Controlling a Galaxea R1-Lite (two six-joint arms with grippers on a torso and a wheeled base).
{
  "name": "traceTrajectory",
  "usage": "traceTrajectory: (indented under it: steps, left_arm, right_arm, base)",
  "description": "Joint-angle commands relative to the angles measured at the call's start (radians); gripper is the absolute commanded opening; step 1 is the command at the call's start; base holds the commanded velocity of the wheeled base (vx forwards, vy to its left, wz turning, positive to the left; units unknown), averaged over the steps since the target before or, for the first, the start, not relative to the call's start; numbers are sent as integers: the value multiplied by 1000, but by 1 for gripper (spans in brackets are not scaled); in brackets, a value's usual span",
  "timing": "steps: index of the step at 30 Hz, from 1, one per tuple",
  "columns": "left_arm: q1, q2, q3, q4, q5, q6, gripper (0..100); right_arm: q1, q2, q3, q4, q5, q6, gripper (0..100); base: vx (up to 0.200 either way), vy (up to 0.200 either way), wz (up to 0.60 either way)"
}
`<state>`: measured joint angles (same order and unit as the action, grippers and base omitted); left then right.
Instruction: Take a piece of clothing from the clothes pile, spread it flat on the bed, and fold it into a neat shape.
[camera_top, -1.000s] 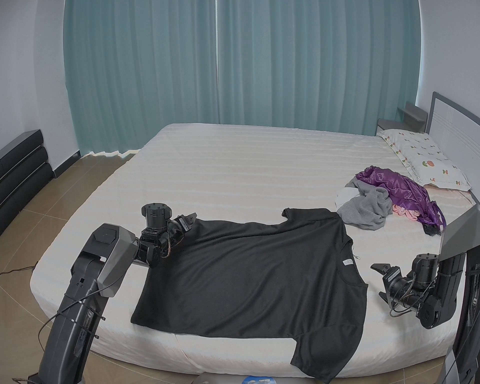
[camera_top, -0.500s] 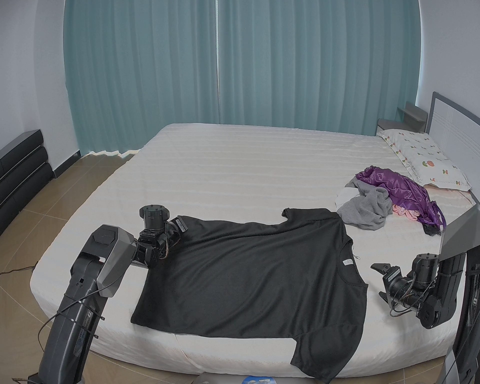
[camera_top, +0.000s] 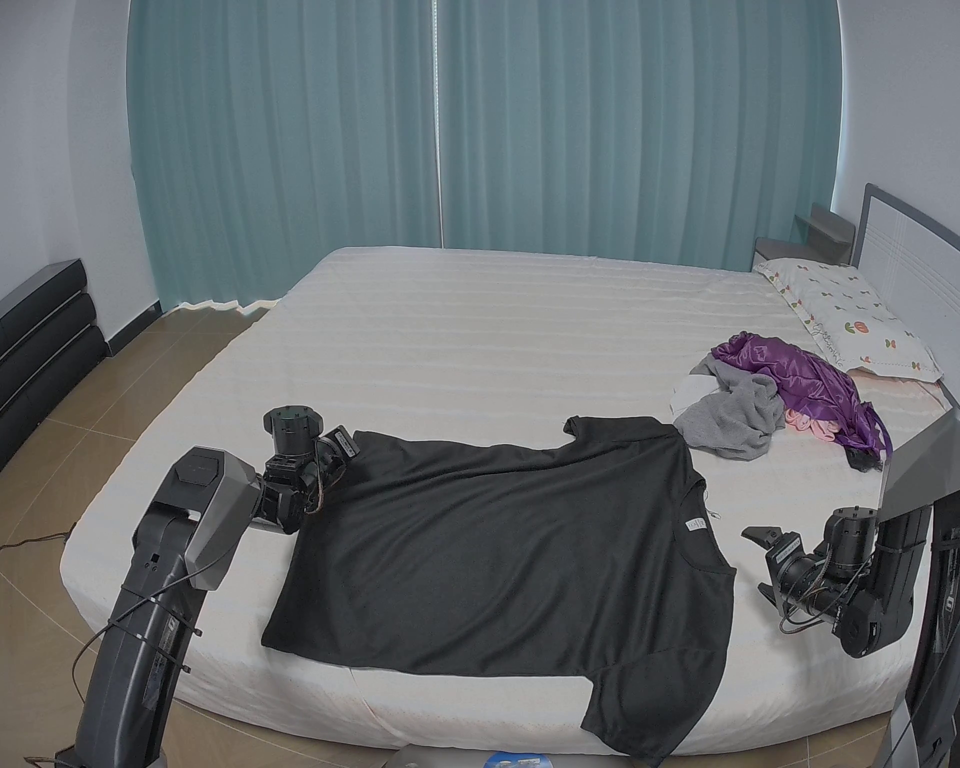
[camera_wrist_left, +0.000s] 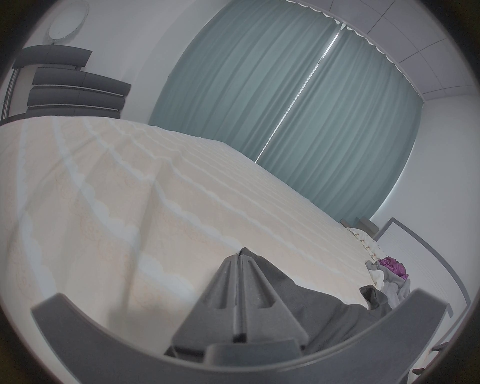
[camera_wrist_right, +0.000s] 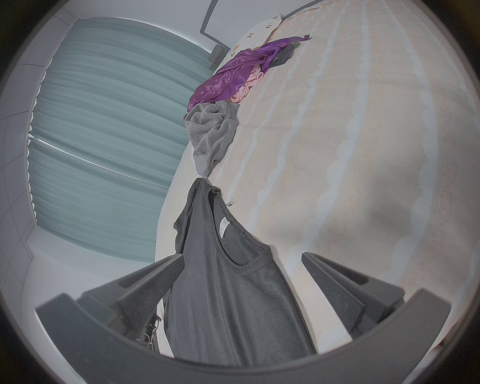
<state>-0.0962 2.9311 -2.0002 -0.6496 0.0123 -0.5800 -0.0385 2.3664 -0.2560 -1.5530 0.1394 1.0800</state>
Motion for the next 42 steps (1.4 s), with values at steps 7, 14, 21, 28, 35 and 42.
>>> traceTrajectory:
  steps: [7, 14, 21, 28, 35, 42]
  left_arm:
    - [-13, -3, 0, 5, -23, -6, 100]
    - [-22, 5, 0, 30, -83, -6, 100]
    - [-22, 3, 0, 80, -111, -6, 0]
    - [-17, 3, 0, 61, -97, -4, 0]
    - [-7, 3, 0, -12, -18, -3, 0]
    - [0, 5, 0, -27, 17, 2, 0]
  right_arm:
    - [0, 2, 1, -18, 0, 0, 100]
    - [0, 2, 3, -18, -1, 0, 100]
    - [2, 2, 3, -18, -1, 0, 100]
    - [2, 4, 3, -18, -1, 0, 100]
    - [0, 2, 3, -18, -1, 0, 100]
    - [0, 2, 3, -18, -1, 0, 100]
  base:
    - [0, 0, 0]
    - [0, 0, 0]
    - [0, 0, 0]
    - [0, 0, 0]
    - [0, 0, 0]
    - [0, 0, 0]
